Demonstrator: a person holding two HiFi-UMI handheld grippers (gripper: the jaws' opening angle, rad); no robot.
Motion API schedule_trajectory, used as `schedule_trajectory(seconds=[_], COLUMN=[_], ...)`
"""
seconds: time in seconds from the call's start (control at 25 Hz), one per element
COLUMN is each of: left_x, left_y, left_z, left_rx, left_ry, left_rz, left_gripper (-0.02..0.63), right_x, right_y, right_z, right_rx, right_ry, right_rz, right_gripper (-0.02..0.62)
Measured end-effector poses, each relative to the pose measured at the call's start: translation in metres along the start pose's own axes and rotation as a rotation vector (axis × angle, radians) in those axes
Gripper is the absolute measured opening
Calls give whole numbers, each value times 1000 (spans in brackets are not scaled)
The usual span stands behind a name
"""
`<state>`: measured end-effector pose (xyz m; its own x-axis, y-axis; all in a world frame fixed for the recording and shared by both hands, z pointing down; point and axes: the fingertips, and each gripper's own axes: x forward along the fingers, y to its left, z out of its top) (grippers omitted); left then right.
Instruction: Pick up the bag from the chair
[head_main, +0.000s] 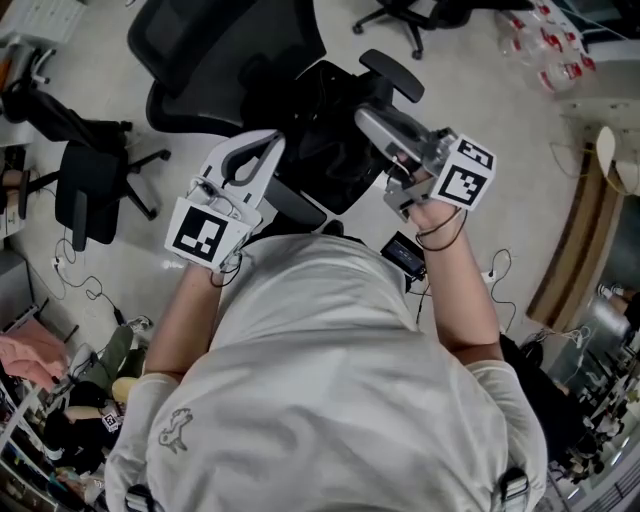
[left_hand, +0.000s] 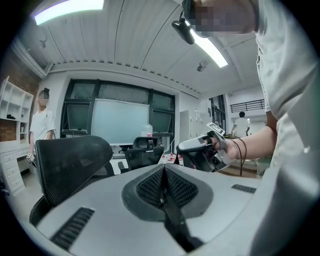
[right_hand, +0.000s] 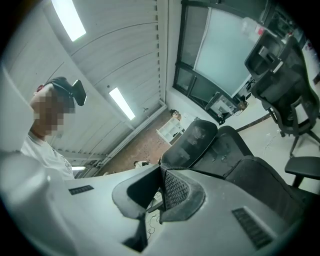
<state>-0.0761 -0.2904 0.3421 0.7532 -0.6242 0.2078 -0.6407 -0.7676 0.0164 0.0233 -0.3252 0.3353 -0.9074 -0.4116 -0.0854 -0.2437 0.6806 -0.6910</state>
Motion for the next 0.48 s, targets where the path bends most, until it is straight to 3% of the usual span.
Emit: schedule_trajectory(seconds=[0.48], left_x=[-19], left_y=[-77], left_z=[13], left_rx=[42], left_ry=[-38], left_rz=[23], left_gripper=[12], right_x=[-75], right_y=[55], right_z=[-8], right_rx=[-37], right_ry=[-47], right_rz=[10], right_gripper=[34])
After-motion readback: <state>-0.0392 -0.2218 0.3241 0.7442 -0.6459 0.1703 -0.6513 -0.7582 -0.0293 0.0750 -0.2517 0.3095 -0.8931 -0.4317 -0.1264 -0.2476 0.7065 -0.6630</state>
